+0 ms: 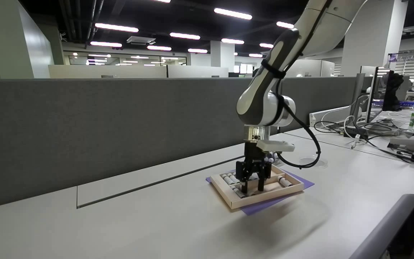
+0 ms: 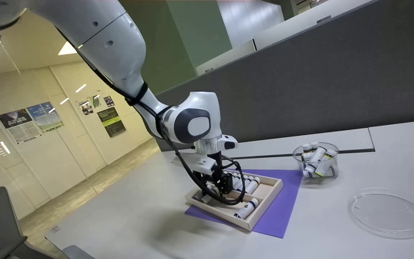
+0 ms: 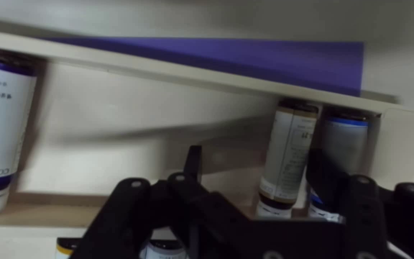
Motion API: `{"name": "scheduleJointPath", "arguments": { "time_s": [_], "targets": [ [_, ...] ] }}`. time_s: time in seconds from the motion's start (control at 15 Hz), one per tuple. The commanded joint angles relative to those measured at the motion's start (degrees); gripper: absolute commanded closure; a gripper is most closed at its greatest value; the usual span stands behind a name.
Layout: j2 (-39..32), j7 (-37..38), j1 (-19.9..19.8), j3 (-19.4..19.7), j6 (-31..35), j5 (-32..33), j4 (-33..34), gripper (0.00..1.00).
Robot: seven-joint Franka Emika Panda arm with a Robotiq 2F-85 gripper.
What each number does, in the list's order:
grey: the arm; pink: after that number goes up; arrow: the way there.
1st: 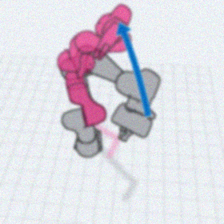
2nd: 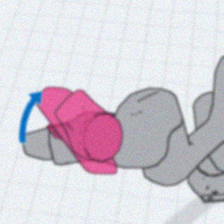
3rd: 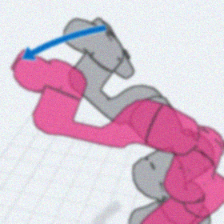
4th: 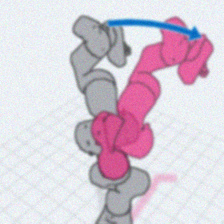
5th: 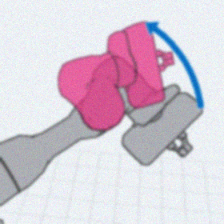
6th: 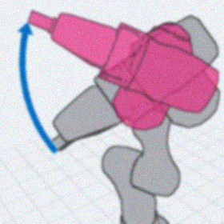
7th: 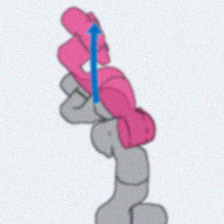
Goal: Remove the marker from the wooden tray.
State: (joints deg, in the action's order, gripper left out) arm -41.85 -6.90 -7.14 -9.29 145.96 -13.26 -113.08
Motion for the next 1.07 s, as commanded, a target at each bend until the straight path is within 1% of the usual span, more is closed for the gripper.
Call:
{"name": "scheduleJointPath", "arguments": {
  "time_s": [0.0, 0.07, 0.2, 0.4, 0.53, 0.67, 0.8, 1.0],
  "targets": [
    [-0.5, -0.4, -0.5, 0.0, -2.6, -1.3, 1.9, 0.56],
    [-0.6, -0.2, -0.4, 0.2, -3.0, -1.3, 2.1, 0.65],
    [-0.5, 0.1, -0.3, 0.6, -4.1, -1.1, 2.5, 0.78],
    [-0.5, 0.4, -0.5, 1.2, -7.3, -1.4, 3.6, 1.0],
    [-0.3, 0.1, -1.1, 1.2, -10.5, -1.9, 4.4, 0.95],
    [0.4, -0.5, -1.9, 1.1, -14.7, -3.0, 5.6, 0.95],
    [1.6, -0.6, -2.3, 1.6, -17.3, -3.5, 6.4, 0.95],
    [3.5, -2.2, -4.2, 1.7, -22.2, -5.7, 7.5, 0.95]
  ]
}}
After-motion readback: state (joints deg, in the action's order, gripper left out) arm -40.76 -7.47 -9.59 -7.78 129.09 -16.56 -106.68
